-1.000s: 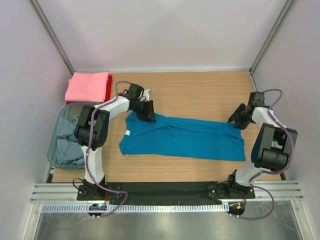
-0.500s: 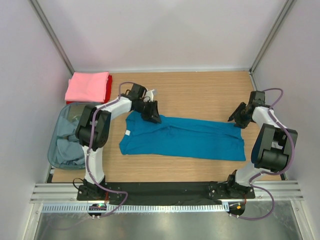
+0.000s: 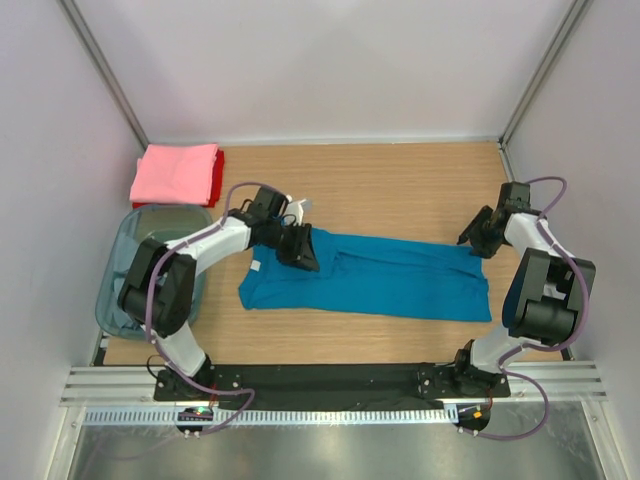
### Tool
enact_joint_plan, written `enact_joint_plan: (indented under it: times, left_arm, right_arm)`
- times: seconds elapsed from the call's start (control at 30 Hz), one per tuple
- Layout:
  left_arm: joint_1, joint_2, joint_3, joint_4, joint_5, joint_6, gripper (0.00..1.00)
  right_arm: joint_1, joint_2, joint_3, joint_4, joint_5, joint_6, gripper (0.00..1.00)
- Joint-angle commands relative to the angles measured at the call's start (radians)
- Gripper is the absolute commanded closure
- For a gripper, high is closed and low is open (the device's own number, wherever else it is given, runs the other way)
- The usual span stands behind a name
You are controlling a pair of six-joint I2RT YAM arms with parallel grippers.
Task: Fold and stack the t-shirts
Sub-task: Fold the tshirt
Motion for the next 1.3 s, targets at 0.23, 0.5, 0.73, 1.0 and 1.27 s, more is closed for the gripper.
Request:
enact_joint_plan:
  times: [0.23, 0.5, 0.73, 1.0, 1.27]
  left_arm:
    - [0.041, 0.137, 0.273, -0.069, -0.336, -0.024, 0.62]
    - [0.107, 0.343, 0.481, -0.098, -0.403, -0.057, 0.61]
    - [0.112, 0.406, 0.508, -0.129, -0.454, -0.051, 0.61]
    - [0.123, 0.441, 0.511, -0.141, -0.519, -0.056, 0.61]
    - [0.126, 0.447, 0.521, -0.143, -0.588, -0.064, 0.6]
  right_arm:
    - [-0.001, 0.014, 0.104, -0.032, 0.109, -0.017, 0.51]
    - [-0.012, 0.108, 0.142, 0.007, 0.163, -0.092, 0.48]
    - [-0.031, 0.149, 0.124, 0.038, 0.106, -0.181, 0.48]
    - [-0.041, 0.24, 0.163, 0.052, 0.117, -0.178, 0.66]
    - [-0.043, 0.275, 0.177, 0.112, 0.259, -0.155, 0.99]
